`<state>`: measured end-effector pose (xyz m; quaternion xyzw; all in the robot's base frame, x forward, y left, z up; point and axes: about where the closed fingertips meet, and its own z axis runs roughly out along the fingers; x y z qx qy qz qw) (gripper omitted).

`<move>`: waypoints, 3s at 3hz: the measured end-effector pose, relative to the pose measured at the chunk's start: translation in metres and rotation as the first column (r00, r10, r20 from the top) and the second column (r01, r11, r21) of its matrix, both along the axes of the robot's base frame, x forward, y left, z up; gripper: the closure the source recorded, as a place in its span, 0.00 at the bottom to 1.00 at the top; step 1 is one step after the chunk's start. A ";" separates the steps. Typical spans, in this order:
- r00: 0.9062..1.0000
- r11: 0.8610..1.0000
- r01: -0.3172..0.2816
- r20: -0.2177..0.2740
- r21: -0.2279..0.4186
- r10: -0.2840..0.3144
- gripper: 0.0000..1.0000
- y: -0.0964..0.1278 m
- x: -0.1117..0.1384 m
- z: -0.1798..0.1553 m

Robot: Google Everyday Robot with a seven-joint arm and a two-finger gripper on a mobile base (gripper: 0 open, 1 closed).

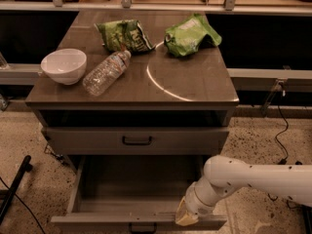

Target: Close middle drawer

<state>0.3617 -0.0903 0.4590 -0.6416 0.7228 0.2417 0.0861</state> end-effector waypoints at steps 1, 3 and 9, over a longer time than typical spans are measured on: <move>1.000 1.000 -0.005 0.015 0.009 0.004 1.00 0.004 0.003 -0.001; 0.995 0.999 -0.008 0.104 0.052 0.002 1.00 0.019 0.030 0.003; 0.989 0.997 -0.023 0.146 0.071 0.013 0.29 -0.010 0.022 0.019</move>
Offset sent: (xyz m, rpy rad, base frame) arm 0.0300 0.0222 -0.0015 0.0648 -0.1184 0.0008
